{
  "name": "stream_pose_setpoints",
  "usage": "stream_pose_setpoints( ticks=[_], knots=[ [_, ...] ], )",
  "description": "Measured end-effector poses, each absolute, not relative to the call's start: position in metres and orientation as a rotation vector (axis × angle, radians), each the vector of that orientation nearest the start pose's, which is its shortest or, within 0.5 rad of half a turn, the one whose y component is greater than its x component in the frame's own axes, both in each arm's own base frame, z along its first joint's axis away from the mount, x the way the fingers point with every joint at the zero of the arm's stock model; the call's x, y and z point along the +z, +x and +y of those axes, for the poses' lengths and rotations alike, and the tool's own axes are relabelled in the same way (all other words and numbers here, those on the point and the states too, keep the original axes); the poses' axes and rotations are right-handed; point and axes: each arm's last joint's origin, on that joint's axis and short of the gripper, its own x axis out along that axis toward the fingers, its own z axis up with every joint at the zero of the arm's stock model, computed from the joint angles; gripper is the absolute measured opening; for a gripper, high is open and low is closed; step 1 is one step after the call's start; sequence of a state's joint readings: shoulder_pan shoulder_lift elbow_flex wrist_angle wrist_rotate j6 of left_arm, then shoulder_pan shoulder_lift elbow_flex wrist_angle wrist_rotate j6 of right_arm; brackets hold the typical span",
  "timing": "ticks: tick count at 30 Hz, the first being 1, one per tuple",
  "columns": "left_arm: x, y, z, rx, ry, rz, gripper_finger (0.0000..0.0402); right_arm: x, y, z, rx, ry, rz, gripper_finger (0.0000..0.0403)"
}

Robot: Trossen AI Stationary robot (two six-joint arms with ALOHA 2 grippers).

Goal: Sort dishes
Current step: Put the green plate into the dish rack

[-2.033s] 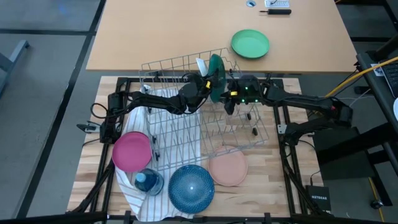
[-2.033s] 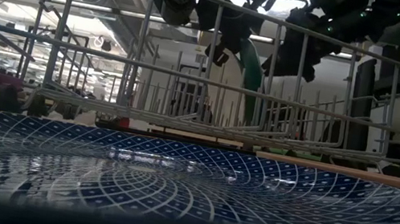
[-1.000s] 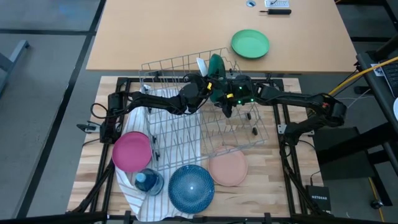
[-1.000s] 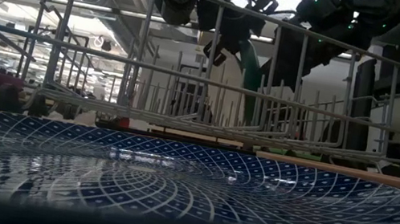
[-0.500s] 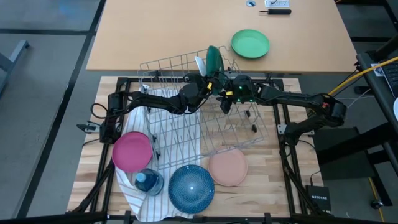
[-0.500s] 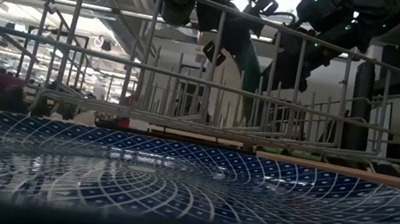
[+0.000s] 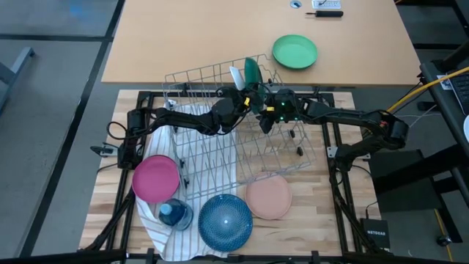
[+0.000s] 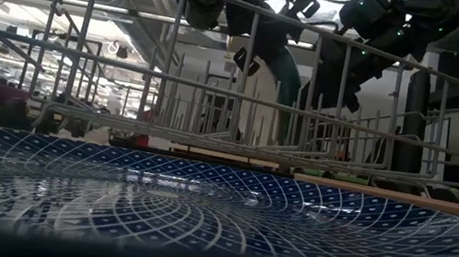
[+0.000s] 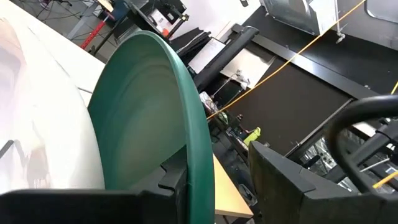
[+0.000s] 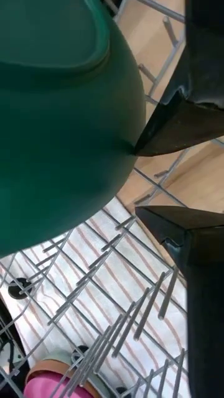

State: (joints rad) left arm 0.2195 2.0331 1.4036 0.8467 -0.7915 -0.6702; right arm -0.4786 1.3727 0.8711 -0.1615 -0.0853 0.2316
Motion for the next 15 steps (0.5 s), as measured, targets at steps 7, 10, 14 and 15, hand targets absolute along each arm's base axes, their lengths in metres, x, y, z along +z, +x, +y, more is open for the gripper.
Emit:
stream_pose_setpoints(
  ticks=[7, 10, 14, 15],
  knots=[
    [0.263, 0.442, 0.12, 0.89, -0.701, -0.565, 0.0131, 0.24, 0.252, -0.128, -0.485, 0.464, 0.605, 0.0145],
    [0.263, 0.442, 0.119, 0.88, -0.738, -0.585, 0.0131, 0.245, 0.247, -0.126, -0.494, 0.486, 0.598, 0.0145],
    [0.263, 0.441, 0.121, 0.87, -0.786, -0.612, 0.0131, 0.258, 0.239, -0.124, -0.548, 0.456, 0.551, 0.0145],
    [0.263, 0.441, 0.121, 0.87, -0.794, -0.617, 0.0131, 0.261, 0.237, -0.123, -0.562, 0.447, 0.534, 0.0145]
  ],
)
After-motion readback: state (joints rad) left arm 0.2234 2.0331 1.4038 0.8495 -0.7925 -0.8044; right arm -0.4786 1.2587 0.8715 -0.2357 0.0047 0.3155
